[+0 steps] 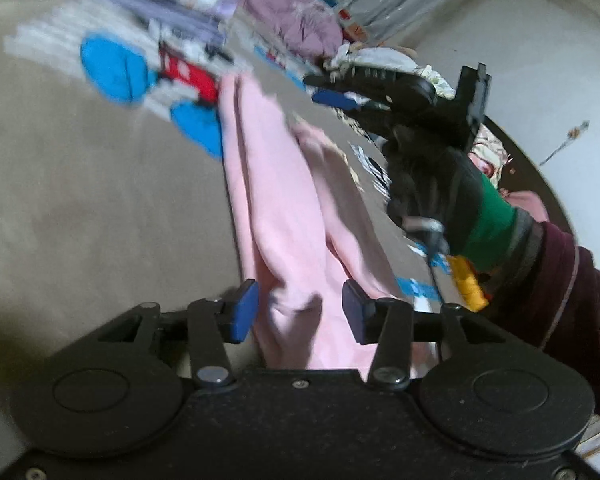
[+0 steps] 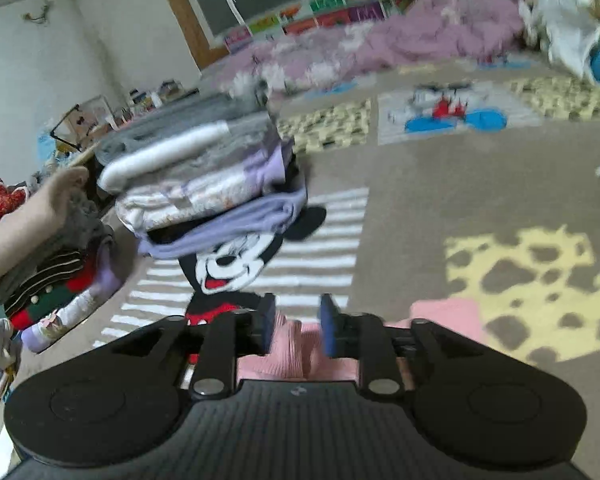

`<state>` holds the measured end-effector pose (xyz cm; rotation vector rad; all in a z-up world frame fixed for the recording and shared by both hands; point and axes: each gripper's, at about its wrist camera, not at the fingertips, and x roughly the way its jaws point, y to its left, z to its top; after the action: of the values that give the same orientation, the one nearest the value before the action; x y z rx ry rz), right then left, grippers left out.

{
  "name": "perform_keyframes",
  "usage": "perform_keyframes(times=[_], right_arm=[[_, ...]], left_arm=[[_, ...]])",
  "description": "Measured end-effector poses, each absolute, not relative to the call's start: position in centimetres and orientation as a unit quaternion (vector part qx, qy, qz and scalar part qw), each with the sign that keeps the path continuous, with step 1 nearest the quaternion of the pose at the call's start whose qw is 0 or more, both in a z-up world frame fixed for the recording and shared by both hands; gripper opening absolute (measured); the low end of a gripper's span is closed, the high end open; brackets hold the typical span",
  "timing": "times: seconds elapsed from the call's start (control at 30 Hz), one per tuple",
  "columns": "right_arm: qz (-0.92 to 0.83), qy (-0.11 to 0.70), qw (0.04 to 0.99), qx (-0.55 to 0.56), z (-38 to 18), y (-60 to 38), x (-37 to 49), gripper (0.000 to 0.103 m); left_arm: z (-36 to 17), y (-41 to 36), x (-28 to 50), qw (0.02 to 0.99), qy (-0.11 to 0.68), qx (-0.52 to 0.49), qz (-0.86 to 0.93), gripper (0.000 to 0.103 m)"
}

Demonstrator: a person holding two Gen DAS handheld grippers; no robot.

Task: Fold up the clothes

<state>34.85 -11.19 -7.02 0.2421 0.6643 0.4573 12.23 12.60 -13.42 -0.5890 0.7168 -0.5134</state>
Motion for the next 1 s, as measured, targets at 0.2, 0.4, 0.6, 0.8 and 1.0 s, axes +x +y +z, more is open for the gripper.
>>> perform_keyframes(times=[0.2,0.4,0.6,0.8,1.0], right_arm=[[0.312,0.309,0.898,-0.024,-5.7,-8.2,29.6,0.028],[0.34,0.344,0.859,-0.168,-9.5,-3.5,27.1,0.028],[0.324,0.301,0.87,-0.218,-9.9,-2.5,24.2,0.028],[0.348,0.263,0.864,-0.251,-9.5,-2.2,21.1,0.032],[0.351,0.259,0.877,-0.201,-9.1,-3.9,20.2,0.031]], left_arm=[[-12.7,15.7,11.1,0.884,0.307,-0.303,-0.182,0.044],[-12.5,14.5,11.2,0.893,0.314,-0.271,-0.173,0.044],[-12.3,14.6,12.4,0.898,0.304,-0.272,-0.168,0.044],[-12.3,15.8,14.3,0.901,0.294,-0.288,-0.135,0.044],[-10.6,14.5,16.4,0.929,0.269,-0.212,-0.139,0.044]])
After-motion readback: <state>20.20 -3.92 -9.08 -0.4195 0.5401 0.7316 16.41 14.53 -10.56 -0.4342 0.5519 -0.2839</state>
